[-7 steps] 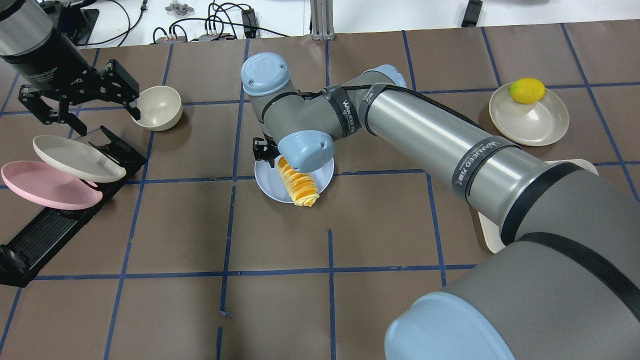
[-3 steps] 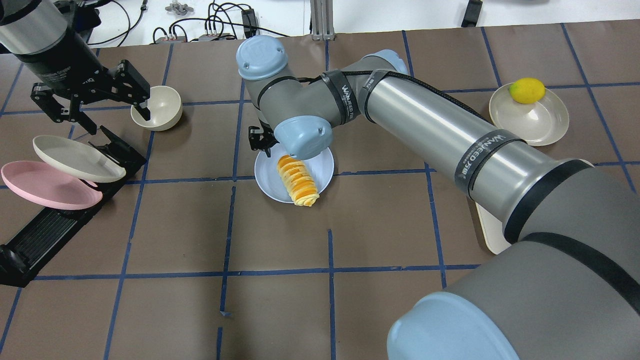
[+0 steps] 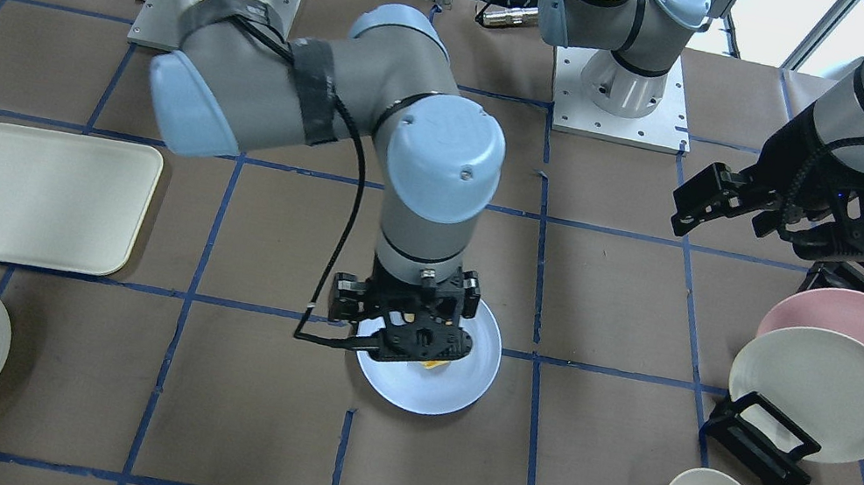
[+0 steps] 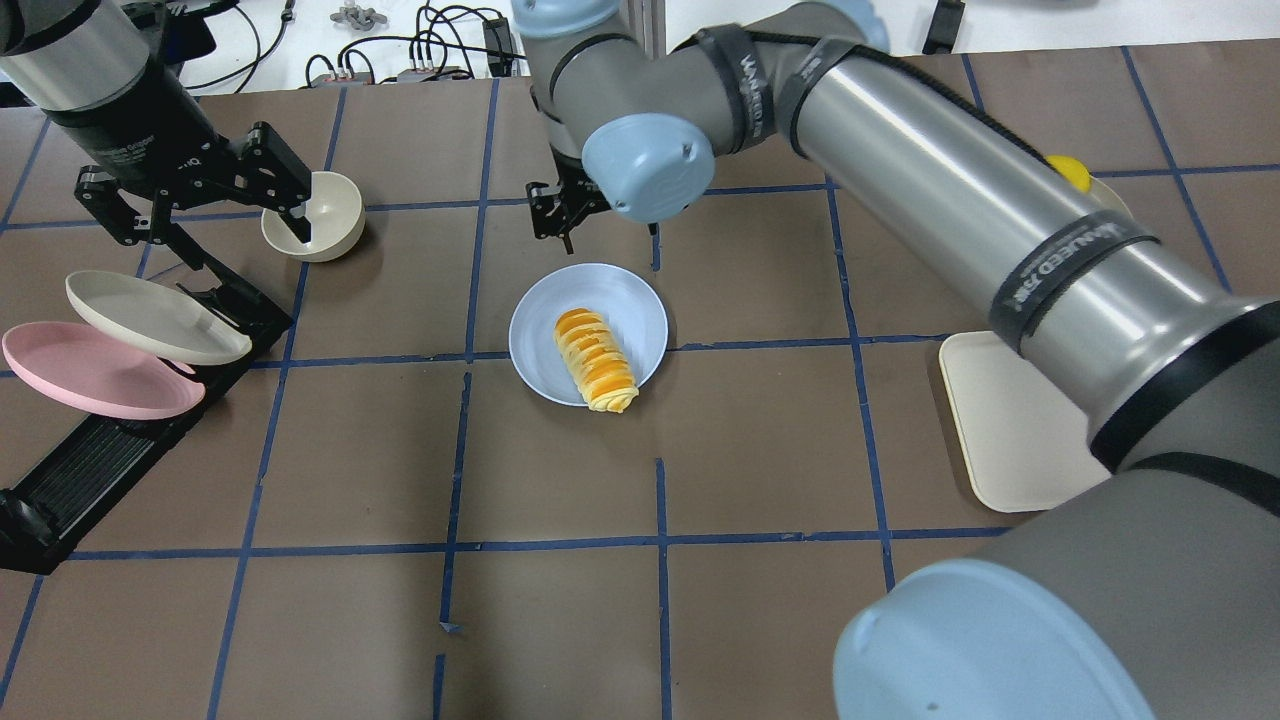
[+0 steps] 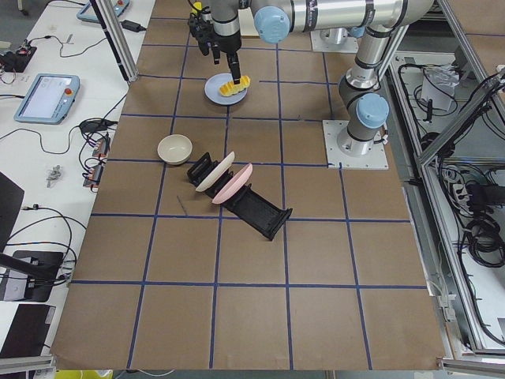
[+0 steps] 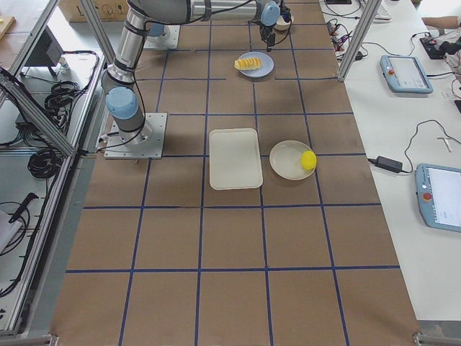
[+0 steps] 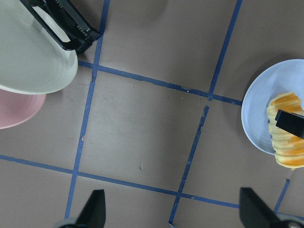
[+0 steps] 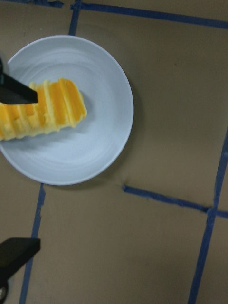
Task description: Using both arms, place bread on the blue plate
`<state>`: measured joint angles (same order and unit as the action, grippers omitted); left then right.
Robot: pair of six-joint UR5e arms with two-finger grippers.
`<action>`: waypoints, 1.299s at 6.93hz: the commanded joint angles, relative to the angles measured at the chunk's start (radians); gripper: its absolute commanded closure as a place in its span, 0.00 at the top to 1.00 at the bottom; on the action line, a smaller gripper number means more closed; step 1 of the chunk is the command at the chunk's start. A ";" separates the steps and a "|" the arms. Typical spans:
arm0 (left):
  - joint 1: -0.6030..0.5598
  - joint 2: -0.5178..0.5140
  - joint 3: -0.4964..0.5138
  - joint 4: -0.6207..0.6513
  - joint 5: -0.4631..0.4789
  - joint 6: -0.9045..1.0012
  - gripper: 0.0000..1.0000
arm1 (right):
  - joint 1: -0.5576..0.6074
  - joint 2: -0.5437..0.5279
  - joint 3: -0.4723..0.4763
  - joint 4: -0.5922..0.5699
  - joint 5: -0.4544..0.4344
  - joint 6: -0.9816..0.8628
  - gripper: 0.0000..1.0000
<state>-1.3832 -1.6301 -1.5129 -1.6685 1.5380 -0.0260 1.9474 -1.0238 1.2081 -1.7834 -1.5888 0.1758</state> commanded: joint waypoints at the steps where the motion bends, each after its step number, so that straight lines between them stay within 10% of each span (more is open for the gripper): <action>1: -0.005 0.006 -0.006 0.013 0.004 -0.005 1.00 | -0.154 -0.129 0.011 0.196 -0.010 -0.033 1.00; 3: -0.051 0.016 -0.013 0.010 0.010 -0.064 1.00 | -0.212 -0.226 0.079 0.327 -0.010 -0.032 1.00; 9: -0.139 0.064 -0.144 0.136 0.042 -0.267 1.00 | -0.309 -0.406 0.156 0.240 -0.036 -0.102 1.00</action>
<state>-1.5209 -1.5780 -1.6380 -1.5456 1.5782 -0.2608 1.6429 -1.4172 1.3610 -1.5356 -1.6191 0.0848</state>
